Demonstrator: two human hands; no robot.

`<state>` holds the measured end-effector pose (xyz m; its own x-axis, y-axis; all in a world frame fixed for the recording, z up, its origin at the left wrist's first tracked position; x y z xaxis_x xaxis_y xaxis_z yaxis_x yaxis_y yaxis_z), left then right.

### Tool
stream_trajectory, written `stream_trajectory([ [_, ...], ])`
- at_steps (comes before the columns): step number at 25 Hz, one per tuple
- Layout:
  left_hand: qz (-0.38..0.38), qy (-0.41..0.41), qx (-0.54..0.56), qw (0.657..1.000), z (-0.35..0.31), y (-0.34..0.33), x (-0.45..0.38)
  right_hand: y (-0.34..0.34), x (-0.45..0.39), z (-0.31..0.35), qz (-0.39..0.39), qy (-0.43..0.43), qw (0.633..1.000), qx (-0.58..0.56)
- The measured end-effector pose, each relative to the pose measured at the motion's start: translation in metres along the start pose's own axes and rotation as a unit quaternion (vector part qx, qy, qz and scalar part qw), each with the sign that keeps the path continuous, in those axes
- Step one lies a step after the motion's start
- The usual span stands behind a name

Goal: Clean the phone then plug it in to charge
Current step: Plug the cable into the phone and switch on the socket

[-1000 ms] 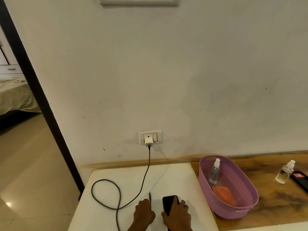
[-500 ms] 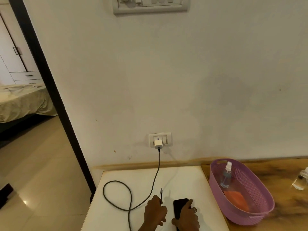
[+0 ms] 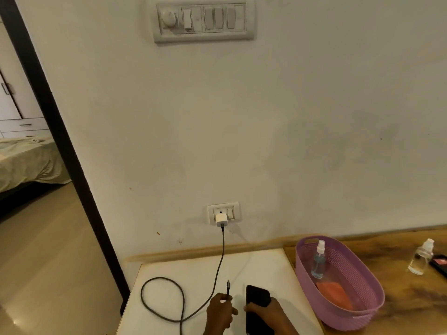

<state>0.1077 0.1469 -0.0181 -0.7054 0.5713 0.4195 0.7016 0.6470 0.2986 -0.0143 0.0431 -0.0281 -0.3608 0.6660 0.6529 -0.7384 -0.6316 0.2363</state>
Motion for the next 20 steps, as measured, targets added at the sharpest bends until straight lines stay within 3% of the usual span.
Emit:
stream_trajectory([
  [4,-0.011,-0.061,-0.008,0.998,-0.004,0.004,0.011,0.007,0.013,0.009,0.074,-0.048,0.995,-0.046],
  [8,-0.013,-0.049,0.043,0.998,-0.009,0.012,0.021,0.012,0.025,0.014,0.128,-0.045,0.984,-0.112],
  [13,0.001,-0.035,0.124,0.992,-0.028,0.020,0.039,0.015,0.043,0.023,0.213,-0.043,0.913,-0.345],
  [17,-0.015,-0.060,0.138,0.989,-0.045,0.027,0.058,0.020,0.063,0.037,0.281,-0.016,0.853,-0.440],
  [20,-0.038,-0.118,0.131,0.984,-0.055,0.031,0.080,0.026,0.078,0.052,0.288,-0.009,0.836,-0.466],
])
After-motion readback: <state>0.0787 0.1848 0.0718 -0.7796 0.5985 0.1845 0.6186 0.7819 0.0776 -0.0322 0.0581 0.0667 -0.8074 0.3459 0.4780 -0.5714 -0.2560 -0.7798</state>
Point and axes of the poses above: each hand's wrist, its own x-axis away from the middle knuckle, its own y-axis out of the back of the hand, z = x × y, the point moved 1 cm from there along -x, towards the middle knuckle, and after that the axes turned 6 degrees about -y, right-handed, at the moved point
